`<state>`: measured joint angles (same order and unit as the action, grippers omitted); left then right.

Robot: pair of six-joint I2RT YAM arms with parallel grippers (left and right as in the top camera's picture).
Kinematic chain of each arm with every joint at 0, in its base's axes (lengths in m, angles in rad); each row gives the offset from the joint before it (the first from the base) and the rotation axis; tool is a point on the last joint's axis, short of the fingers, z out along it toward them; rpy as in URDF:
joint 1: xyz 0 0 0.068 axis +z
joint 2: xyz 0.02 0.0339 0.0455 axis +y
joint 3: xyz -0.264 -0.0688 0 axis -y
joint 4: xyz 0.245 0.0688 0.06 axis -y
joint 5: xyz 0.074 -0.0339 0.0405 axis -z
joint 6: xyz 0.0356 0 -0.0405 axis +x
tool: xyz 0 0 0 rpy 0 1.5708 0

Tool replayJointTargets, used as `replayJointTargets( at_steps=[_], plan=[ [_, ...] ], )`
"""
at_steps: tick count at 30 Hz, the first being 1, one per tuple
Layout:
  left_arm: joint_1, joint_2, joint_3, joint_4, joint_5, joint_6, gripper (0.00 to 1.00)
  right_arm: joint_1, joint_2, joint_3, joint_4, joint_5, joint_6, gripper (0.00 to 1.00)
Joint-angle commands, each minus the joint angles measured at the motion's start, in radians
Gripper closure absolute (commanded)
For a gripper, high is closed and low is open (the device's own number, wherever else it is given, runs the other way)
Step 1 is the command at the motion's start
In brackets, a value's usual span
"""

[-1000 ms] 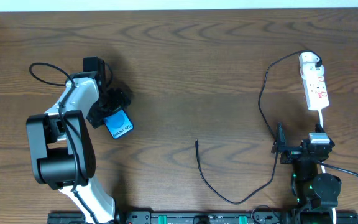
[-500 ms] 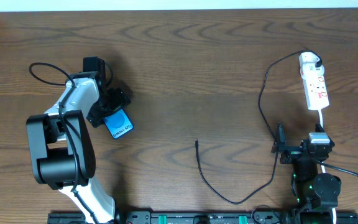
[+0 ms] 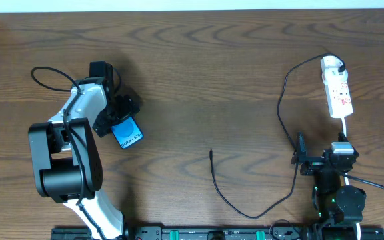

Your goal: Plug charger to phone and switch on socket

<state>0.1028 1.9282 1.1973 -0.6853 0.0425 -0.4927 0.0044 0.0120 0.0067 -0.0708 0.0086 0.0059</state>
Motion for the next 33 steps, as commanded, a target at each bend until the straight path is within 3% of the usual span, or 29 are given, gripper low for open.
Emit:
replayJointTargets(
  at_steps=[1, 28, 33],
  plan=[
    [0.003, 0.02, -0.024, -0.006, -0.035, 0.01, 0.03, 0.007, -0.006, -0.001, -0.004, 0.008, -0.014, 0.01],
    [0.003, 0.02, -0.024, -0.013, -0.036, 0.01, 0.03, 0.007, -0.006, -0.001, -0.004, 0.008, -0.014, 0.01],
    [0.003, 0.02, -0.024, -0.013, -0.036, 0.01, 0.1, 0.007, -0.006, -0.001, -0.004, 0.008, -0.014, 0.01]
  ],
)
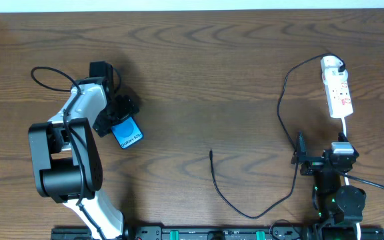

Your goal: Plug charger to phone and switch on socket

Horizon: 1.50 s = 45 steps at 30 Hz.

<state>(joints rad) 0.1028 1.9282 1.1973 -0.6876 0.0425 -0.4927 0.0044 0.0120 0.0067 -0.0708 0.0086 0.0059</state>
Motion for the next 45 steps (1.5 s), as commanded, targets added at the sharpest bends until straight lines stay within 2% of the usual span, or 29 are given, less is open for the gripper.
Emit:
replayJointTargets(
  at_steps=[1, 3, 8, 16, 24, 26, 29, 31, 32, 34, 37, 45],
  plan=[
    [0.003, 0.02, -0.024, -0.01, -0.036, 0.01, 0.11, 0.007, -0.006, -0.001, -0.004, 0.008, -0.014, 0.01],
    [0.003, 0.02, -0.024, -0.01, -0.036, 0.01, 0.18, 0.007, -0.006, -0.001, -0.004, 0.008, -0.014, 0.01],
    [0.003, 0.02, -0.024, -0.01, -0.036, 0.01, 0.24, 0.007, -0.006, -0.001, -0.004, 0.008, -0.014, 0.01],
    [0.003, 0.02, -0.024, -0.01, -0.035, 0.01, 0.29, 0.007, -0.006, -0.001, -0.004, 0.008, -0.014, 0.01],
    [0.003, 0.02, -0.024, -0.011, -0.035, 0.01, 0.3, 0.007, -0.006, -0.001, -0.004, 0.008, -0.014, 0.01],
    [0.003, 0.02, -0.024, -0.013, -0.033, 0.01, 0.37, 0.007, -0.006, -0.001, -0.004, 0.008, -0.014, 0.01],
    [0.003, 0.019, -0.024, -0.011, -0.028, 0.01, 0.41, 0.007, -0.006, -0.001, -0.004, 0.008, -0.014, 0.01],
    [0.003, 0.018, -0.021, -0.012, -0.028, 0.01, 0.47, 0.007, -0.006, -0.001, -0.004, 0.008, -0.014, 0.01],
    [0.003, 0.016, -0.019, -0.012, -0.027, 0.01, 0.62, 0.007, -0.006, -0.001, -0.004, 0.008, -0.014, 0.01],
    [0.003, 0.005, -0.015, -0.019, -0.024, 0.01, 0.76, 0.007, -0.006, -0.001, -0.004, 0.008, -0.014, 0.01],
    [0.003, -0.02, -0.007, -0.026, -0.024, 0.01, 0.85, 0.007, -0.006, -0.001, -0.004, 0.008, -0.014, 0.01],
    [0.003, -0.134, 0.005, -0.049, -0.024, 0.01, 0.86, 0.007, -0.006, -0.001, -0.004, 0.008, -0.014, 0.01]
  ],
)
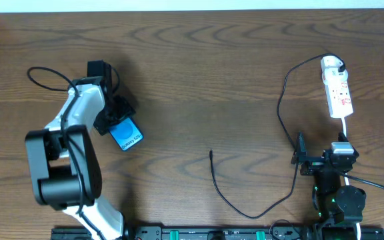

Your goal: Plug charger to phone and switch on socket

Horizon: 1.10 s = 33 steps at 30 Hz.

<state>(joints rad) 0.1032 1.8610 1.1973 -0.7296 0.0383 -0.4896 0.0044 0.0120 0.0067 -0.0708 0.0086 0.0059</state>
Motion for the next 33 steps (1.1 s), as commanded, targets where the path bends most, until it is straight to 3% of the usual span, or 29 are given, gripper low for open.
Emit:
replayJointTargets(
  at_steps=[1, 14, 33],
  plan=[
    [0.002, -0.074, 0.005, -0.01, -0.02, 0.006, 0.86, 0.007, -0.006, -0.001, -0.004, 0.008, -0.014, 0.01],
    [0.002, -0.062, -0.006, -0.016, -0.024, 0.006, 0.91, 0.007, -0.006, -0.001, -0.004, 0.008, -0.014, 0.01],
    [0.002, -0.059, -0.124, 0.095, -0.024, 0.002, 0.92, 0.007, -0.006, -0.001, -0.004, 0.008, -0.014, 0.01]
  ],
)
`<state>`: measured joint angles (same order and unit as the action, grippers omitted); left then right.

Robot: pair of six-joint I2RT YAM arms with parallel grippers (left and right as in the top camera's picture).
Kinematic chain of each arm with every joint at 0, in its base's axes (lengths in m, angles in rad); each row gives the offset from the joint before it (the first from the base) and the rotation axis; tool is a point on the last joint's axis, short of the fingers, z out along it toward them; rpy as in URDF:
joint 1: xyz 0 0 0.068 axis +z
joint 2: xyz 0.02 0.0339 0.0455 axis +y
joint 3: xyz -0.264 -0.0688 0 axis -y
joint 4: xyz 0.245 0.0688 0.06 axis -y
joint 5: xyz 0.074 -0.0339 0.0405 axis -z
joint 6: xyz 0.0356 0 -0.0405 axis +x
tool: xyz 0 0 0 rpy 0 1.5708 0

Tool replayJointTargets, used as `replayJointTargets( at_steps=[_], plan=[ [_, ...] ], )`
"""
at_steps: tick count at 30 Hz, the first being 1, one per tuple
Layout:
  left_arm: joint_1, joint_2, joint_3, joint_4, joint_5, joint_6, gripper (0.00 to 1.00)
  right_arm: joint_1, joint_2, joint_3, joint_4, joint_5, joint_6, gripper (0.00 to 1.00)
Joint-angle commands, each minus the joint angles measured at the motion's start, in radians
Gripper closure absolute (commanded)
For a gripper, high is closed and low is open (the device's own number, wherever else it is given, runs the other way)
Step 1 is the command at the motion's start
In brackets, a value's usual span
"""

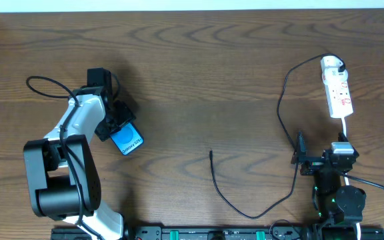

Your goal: Plug charger to phone and switch on socket

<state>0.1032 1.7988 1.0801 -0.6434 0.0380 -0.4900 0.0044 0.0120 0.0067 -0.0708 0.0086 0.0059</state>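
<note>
The blue phone (127,139) lies tilted at the left of the wooden table. My left gripper (115,122) is at its upper left end, apparently shut on it. The white power strip (337,90) lies at the far right with the charger plug (337,65) in its top socket. From there the black cable (280,100) loops left and down. Its free connector tip (211,154) rests mid-table, far from the phone. My right gripper (301,157) sits folded low at the right, fingers together, beside the cable and holding nothing.
The cable's lower loop (252,215) runs close to the front rail (199,233). A thin black wire (42,83) arcs off the left arm. The white wall edge (192,5) bounds the far side of the table.
My left gripper and the phone have shifted slightly toward the front and the arm's elbow has swung a little. The right arm, cable and power strip are unchanged.
At the two oldest moments my left gripper stood still on the phone's upper end. Later the arm had shifted a bit left with the phone. Now gripper and phone are slightly lower still. The right arm and cable stayed put throughout.
</note>
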Motion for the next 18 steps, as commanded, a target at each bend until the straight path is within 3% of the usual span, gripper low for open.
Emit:
replayJointTargets(
  at_steps=[1, 13, 16, 18],
  plan=[
    [0.002, 0.003, -0.016, 0.019, -0.023, 0.002, 0.92, 0.007, -0.006, -0.001, -0.004, 0.008, -0.014, 0.01],
    [0.002, 0.005, -0.056, 0.059, -0.023, -0.001, 0.91, 0.007, -0.006, -0.001, -0.004, 0.008, -0.014, 0.01],
    [0.002, 0.005, -0.056, 0.059, -0.023, -0.001, 0.83, 0.007, -0.006, -0.001, -0.004, 0.008, -0.014, 0.01],
    [0.002, 0.005, -0.056, 0.059, -0.023, -0.001, 0.73, 0.007, -0.006, -0.001, -0.004, 0.008, -0.014, 0.01]
  ],
)
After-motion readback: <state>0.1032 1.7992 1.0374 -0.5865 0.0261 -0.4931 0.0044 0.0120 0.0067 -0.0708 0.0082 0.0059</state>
